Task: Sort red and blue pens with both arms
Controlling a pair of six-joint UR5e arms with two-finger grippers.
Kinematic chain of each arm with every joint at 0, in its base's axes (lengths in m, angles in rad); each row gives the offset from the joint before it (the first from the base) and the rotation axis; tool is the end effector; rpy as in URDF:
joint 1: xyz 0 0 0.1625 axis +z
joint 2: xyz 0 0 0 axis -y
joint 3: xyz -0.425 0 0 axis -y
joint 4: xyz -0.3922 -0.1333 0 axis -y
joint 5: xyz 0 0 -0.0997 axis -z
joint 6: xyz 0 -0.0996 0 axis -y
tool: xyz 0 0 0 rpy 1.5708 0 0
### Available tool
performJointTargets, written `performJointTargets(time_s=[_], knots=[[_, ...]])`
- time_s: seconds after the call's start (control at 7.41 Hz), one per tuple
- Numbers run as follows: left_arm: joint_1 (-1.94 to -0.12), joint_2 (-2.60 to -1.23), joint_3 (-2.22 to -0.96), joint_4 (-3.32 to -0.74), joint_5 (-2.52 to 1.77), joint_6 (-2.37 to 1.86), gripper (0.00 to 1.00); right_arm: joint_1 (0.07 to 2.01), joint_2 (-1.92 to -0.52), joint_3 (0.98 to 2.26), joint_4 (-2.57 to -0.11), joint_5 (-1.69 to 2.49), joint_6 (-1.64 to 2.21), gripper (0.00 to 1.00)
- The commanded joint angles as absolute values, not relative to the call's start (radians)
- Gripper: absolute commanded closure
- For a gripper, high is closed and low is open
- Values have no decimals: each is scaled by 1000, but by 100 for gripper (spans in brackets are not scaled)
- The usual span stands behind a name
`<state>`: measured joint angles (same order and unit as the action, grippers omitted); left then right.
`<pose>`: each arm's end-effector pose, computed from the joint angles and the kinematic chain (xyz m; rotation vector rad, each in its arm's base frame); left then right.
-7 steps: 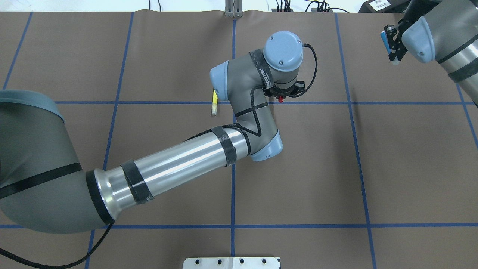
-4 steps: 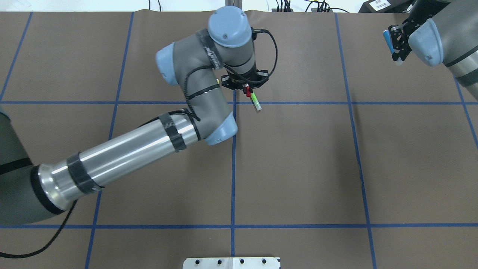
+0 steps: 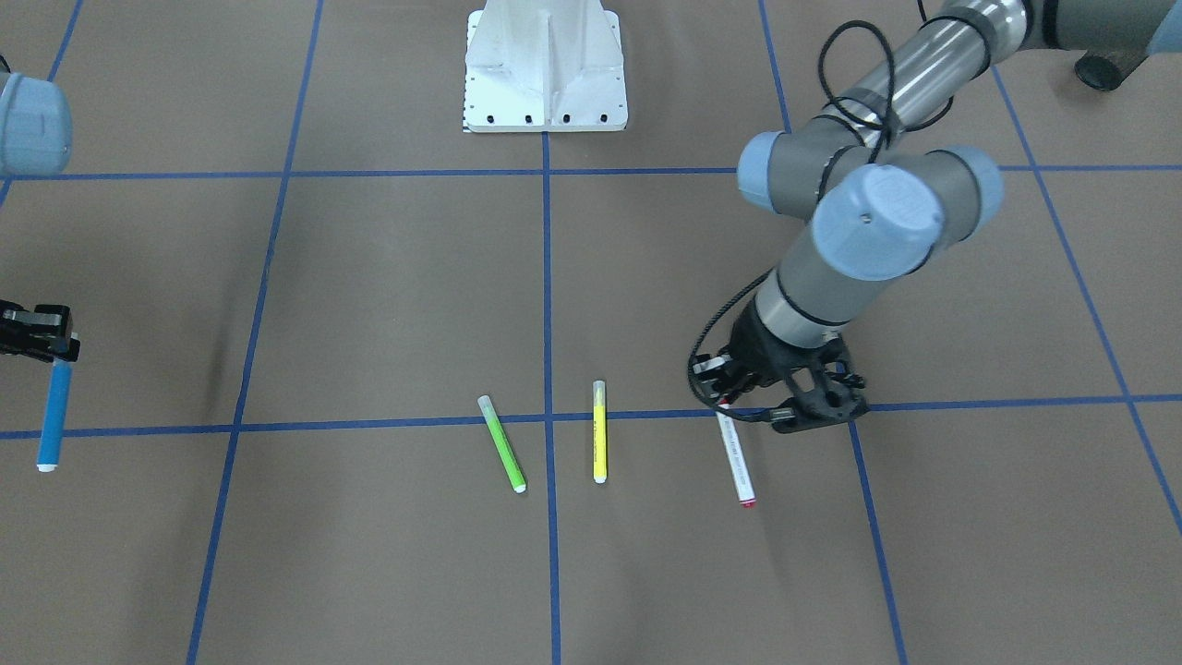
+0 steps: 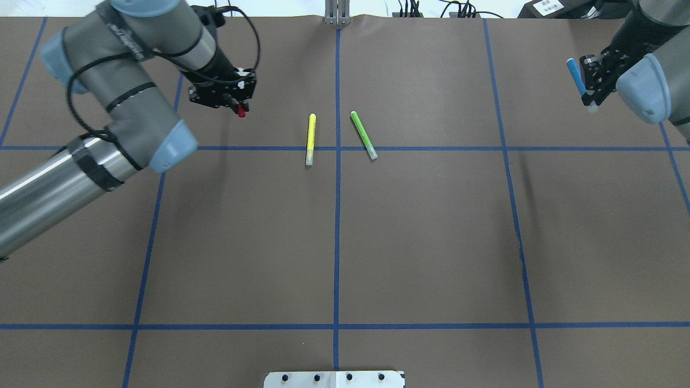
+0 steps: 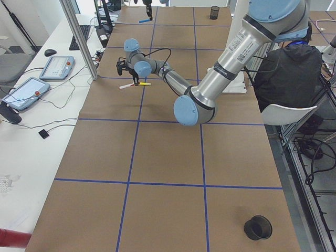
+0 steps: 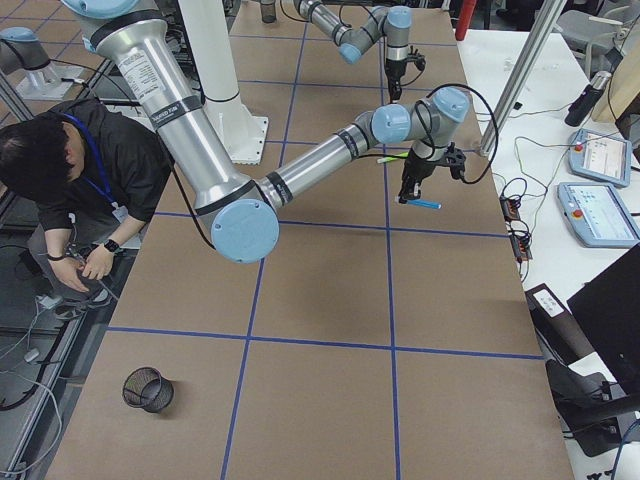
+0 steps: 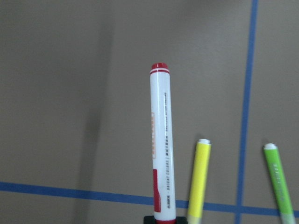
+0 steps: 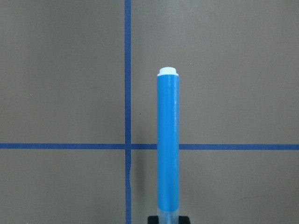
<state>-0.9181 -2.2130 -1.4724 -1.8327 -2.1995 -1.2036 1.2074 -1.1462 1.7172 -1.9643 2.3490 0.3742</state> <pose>0.3763 -0.6153 0.2838 -0.0089 0.9791 -0.2532 -0.1596 -0.5980 0.3900 -0.1227 -0.7846 -0.0588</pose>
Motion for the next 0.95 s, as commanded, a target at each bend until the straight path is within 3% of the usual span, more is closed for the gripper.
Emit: performJointTargets(time_s=[0.0,0.41,0.81], knots=[[-1047,-1937,-1654,-1830,-2305,-1087,100,1235,-1250,1793,-1963,2376,312,100],[-1265,-1613,-1678,-1822,-2414,-652,100,1284,-1438,1919,-1963,2398,240,100],[-1441,-1468,-1683,-1616,-2381,-199,100,1324,-1573,1937,-1963,2388,135,100]])
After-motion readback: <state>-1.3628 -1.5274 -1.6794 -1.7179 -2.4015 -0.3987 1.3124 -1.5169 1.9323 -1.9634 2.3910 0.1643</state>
